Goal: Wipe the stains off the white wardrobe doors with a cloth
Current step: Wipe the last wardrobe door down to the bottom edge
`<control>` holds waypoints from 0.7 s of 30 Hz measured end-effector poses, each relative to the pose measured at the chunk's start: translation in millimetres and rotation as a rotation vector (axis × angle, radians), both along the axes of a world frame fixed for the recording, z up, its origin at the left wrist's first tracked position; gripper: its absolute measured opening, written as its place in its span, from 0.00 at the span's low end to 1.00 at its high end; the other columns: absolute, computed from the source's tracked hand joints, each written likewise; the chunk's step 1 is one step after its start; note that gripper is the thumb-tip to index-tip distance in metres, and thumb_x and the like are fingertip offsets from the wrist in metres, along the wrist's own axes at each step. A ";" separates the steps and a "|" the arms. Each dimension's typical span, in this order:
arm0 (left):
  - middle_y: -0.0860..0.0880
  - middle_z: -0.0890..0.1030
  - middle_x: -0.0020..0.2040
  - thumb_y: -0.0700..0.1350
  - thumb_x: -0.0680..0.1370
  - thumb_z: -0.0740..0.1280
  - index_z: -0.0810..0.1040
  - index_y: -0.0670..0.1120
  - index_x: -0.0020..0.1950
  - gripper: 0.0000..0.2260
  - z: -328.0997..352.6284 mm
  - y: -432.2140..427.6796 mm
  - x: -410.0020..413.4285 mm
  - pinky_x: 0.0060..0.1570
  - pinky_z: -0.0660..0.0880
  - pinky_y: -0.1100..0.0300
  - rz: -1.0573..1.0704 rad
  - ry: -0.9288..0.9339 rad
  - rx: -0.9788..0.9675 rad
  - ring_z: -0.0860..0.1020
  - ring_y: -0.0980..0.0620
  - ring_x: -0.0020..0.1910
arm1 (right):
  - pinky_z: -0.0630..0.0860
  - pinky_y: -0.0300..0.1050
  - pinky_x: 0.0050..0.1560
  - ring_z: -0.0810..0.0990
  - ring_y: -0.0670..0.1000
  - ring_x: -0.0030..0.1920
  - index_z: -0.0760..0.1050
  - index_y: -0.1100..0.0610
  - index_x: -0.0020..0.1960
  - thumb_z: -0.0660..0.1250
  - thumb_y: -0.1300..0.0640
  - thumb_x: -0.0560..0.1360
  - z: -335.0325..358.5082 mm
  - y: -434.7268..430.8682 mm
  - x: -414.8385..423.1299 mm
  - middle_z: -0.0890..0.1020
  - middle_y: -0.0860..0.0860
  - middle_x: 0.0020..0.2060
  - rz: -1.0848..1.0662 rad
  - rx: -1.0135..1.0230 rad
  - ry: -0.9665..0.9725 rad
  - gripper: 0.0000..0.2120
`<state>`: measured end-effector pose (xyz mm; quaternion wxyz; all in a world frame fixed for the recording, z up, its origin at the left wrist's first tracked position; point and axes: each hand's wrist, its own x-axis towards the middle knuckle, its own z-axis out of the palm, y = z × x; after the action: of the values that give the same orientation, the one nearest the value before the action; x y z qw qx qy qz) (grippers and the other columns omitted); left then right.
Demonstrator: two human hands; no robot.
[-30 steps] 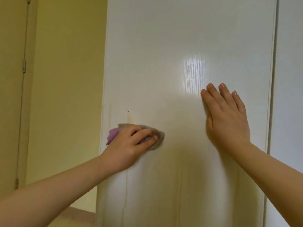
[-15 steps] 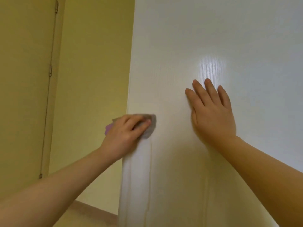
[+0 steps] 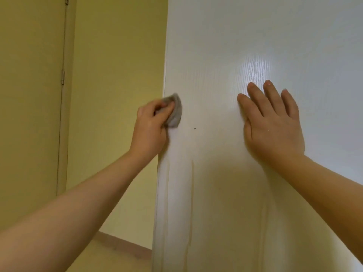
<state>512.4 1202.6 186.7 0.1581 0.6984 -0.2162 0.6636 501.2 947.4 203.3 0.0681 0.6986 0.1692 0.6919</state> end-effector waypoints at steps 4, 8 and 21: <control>0.38 0.76 0.44 0.35 0.78 0.59 0.76 0.38 0.59 0.12 -65.4 -3.3 3.5 0.43 0.64 0.59 0.022 0.022 -0.010 0.71 0.34 0.38 | 0.47 0.53 0.69 0.61 0.62 0.70 0.67 0.59 0.69 0.52 0.60 0.76 -2.0 0.1 2.3 0.68 0.58 0.69 0.008 -0.006 -0.013 0.22; 0.43 0.72 0.57 0.43 0.84 0.48 0.70 0.46 0.65 0.15 -139.4 15.9 -14.5 0.54 0.64 0.61 0.056 0.088 0.191 0.72 0.40 0.49 | 0.46 0.53 0.69 0.62 0.62 0.70 0.67 0.59 0.68 0.53 0.61 0.76 -2.4 -0.1 1.7 0.68 0.58 0.69 0.012 -0.007 -0.020 0.21; 0.43 0.73 0.58 0.36 0.77 0.55 0.71 0.45 0.65 0.18 -128.1 12.6 -16.7 0.53 0.67 0.59 0.102 0.093 0.180 0.73 0.40 0.50 | 0.44 0.52 0.69 0.62 0.62 0.70 0.67 0.59 0.69 0.56 0.62 0.76 -2.6 1.4 0.9 0.68 0.58 0.69 0.013 0.012 0.006 0.21</control>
<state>495.7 1215.2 58.6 0.0707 0.7498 -0.2316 0.6158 502.0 948.8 200.8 0.0590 0.6999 0.1696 0.6913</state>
